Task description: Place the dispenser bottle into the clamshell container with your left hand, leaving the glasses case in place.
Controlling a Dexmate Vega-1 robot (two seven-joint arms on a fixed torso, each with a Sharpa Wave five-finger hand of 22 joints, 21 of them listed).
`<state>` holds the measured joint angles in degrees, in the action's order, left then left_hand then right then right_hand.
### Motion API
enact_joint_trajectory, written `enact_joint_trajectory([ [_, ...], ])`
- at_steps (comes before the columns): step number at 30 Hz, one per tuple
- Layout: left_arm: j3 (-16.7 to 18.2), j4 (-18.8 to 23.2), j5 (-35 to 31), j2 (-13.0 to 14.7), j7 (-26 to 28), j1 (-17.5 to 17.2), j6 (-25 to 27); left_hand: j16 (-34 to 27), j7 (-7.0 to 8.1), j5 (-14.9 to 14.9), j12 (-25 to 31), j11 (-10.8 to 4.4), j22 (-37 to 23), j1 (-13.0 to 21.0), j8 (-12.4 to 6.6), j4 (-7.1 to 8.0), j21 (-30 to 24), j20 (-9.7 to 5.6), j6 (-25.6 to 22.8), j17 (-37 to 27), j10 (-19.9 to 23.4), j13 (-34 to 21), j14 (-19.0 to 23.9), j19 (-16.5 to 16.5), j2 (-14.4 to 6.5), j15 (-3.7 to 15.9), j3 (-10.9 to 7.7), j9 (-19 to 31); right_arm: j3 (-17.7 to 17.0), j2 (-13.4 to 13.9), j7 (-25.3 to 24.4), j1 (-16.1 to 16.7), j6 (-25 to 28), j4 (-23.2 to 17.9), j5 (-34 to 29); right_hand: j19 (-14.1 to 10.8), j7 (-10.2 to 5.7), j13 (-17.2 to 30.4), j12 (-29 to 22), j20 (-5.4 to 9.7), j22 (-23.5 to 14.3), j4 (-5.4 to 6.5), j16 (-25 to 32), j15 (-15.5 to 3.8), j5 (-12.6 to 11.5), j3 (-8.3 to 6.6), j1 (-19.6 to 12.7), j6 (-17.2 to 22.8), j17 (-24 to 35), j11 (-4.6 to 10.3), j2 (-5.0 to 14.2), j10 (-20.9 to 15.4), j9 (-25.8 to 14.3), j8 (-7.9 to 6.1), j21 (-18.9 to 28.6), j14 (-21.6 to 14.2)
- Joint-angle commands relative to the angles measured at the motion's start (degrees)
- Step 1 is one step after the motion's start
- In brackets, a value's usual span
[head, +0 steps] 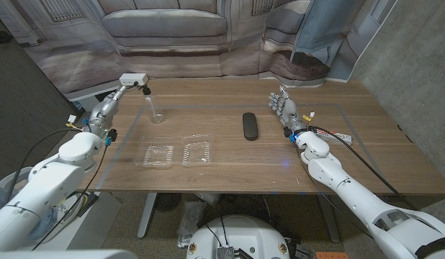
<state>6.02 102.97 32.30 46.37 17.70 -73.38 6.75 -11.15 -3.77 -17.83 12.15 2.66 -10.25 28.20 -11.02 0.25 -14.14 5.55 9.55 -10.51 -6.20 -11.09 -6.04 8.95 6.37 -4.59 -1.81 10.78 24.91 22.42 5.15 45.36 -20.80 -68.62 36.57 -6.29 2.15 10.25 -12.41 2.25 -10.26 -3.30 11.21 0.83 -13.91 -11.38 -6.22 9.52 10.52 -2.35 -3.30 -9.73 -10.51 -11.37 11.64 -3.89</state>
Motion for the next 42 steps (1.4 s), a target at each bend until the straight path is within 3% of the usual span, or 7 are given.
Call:
enact_joint_trajectory([
  [1,-2.39,-0.26,-0.37,1.57,1.36,2.50,2.21,0.01,-0.26,-0.56,-0.15,0.17,-0.29,1.51,0.21,-0.81,0.26,0.36,1.62,-0.22,-0.60,-0.10,-0.63,0.20,0.07,-0.20,-0.39,0.25,0.00,-0.14,0.39,-0.52,-0.14,0.82,0.07,-0.46,-0.17,0.26,0.08,0.82,-0.28,0.12,-0.28,-0.02,0.22,0.20,-0.17,0.41,0.13,0.06,0.76,-0.60,-0.26,0.04,0.00,-0.67],
  [15,-4.67,-0.85,-1.40,2.64,2.76,4.62,3.79,0.12,-0.43,-0.84,-0.21,0.49,-0.30,2.96,0.03,-1.57,0.55,0.31,1.87,-0.23,-0.85,-0.14,-0.92,0.31,0.17,-0.34,-0.46,0.28,0.21,-0.59,0.43,-0.95,-0.16,1.18,-0.04,-0.48,-0.14,0.26,0.11,0.83,-0.28,0.08,-0.30,-0.01,0.25,0.27,-0.19,0.38,0.13,0.02,0.82,-0.64,-0.26,0.07,-0.02,-0.69],
  [42,-12.75,-5.94,-1.96,2.91,0.33,13.52,4.22,0.27,0.03,-1.24,-0.32,0.97,-0.36,4.85,-0.36,-2.60,0.95,0.74,1.56,-0.29,-1.45,-0.21,-1.59,0.38,0.49,-0.58,-0.24,0.32,-0.14,-0.52,0.03,0.28,-0.40,0.74,0.44,-0.49,-0.11,0.27,0.18,0.78,-0.28,0.00,-0.34,0.07,0.30,0.43,-0.23,0.40,0.15,0.14,0.90,-0.64,-0.26,0.08,-0.06,-0.67],
])
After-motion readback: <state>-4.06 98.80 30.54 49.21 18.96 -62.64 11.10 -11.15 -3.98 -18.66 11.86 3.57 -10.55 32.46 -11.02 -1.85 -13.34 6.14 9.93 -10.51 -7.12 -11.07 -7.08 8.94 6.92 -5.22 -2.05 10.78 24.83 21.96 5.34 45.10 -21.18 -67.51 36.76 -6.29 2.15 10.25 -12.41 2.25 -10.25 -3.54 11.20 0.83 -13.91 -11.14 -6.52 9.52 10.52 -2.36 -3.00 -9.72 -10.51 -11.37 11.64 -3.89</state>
